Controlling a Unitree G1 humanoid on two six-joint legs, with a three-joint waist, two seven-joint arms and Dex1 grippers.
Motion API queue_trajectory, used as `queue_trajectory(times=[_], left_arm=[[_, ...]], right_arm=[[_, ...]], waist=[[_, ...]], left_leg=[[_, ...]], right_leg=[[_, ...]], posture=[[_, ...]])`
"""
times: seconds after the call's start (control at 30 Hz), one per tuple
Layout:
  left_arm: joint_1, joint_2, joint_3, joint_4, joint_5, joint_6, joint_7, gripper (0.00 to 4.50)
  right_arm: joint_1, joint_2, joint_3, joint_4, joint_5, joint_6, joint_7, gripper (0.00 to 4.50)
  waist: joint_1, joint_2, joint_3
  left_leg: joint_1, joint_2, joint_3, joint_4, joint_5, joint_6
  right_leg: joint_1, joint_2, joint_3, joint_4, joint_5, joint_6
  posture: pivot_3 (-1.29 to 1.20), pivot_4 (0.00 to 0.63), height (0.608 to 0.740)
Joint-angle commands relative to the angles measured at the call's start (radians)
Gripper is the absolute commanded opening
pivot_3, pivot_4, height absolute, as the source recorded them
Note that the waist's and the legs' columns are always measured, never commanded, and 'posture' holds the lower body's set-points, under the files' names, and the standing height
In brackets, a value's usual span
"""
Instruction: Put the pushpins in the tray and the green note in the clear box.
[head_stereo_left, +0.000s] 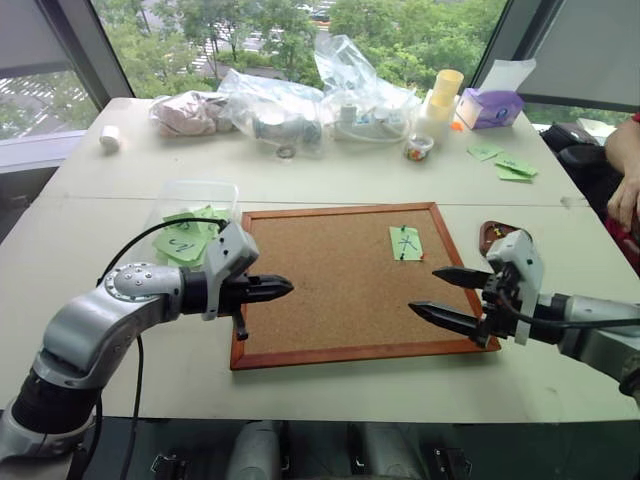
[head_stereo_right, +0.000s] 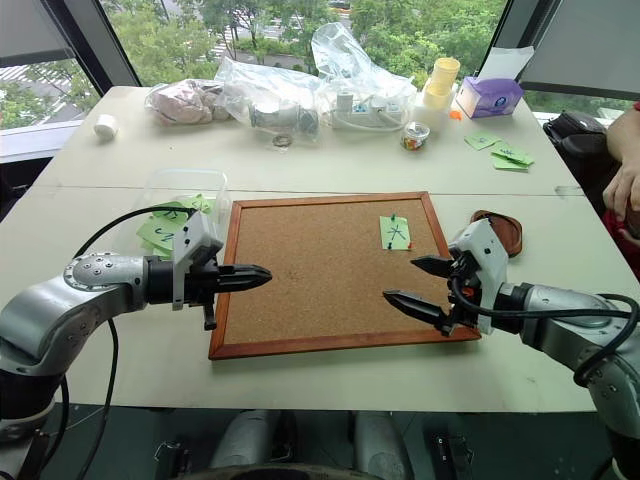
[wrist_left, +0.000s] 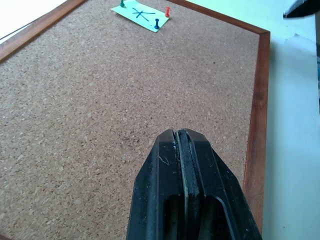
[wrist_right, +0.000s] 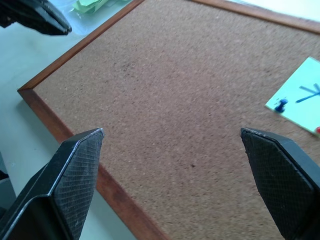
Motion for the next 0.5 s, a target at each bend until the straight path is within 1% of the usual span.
queue_trajectory(times=[0.03, 0.27, 0.4, 0.5], left_arm=[[0.003, -0.001, 0.033, -0.027, -0.016, 0.001, 0.014, 0.05], [0.007, 0.002, 0.033, -0.039, -0.031, 0.009, 0.016, 0.05], [0.002, -0.005, 0.032, -0.043, -0.037, 0.012, 0.025, 0.05], [-0.020, -0.012, 0.027, -0.037, -0.035, 0.012, 0.035, 0.05]], right_arm=[[-0.002, 0.003, -0.004, -0.037, 0.002, -0.018, -0.009, 4.50], [-0.022, -0.010, 0.025, -0.023, -0.043, -0.027, -0.030, 4.50], [-0.047, 0.025, 0.016, -0.005, -0.010, -0.001, -0.063, 4.50], [-0.060, 0.033, 0.023, 0.018, -0.033, 0.010, -0.093, 4.50]], waist=[[0.000, 0.000, 0.000], [0.000, 0.000, 0.000], [0.000, 0.000, 0.000], [0.000, 0.000, 0.000]], left_leg=[[0.000, 0.000, 0.000, 0.000, 0.000, 0.000], [0.000, 0.000, 0.000, 0.000, 0.000, 0.000], [0.000, 0.000, 0.000, 0.000, 0.000, -0.001], [0.000, 0.000, 0.000, 0.000, 0.001, -0.001]], right_leg=[[0.000, 0.000, 0.000, 0.000, 0.000, 0.000], [0.000, 0.000, 0.000, 0.000, 0.000, 0.000], [0.000, 0.000, 0.000, 0.000, 0.000, 0.000], [0.000, 0.000, 0.000, 0.000, 0.000, 0.000]], posture=[[0.00, 0.150, 0.735], [0.00, 0.150, 0.735], [0.00, 0.150, 0.735], [0.00, 0.150, 0.735]])
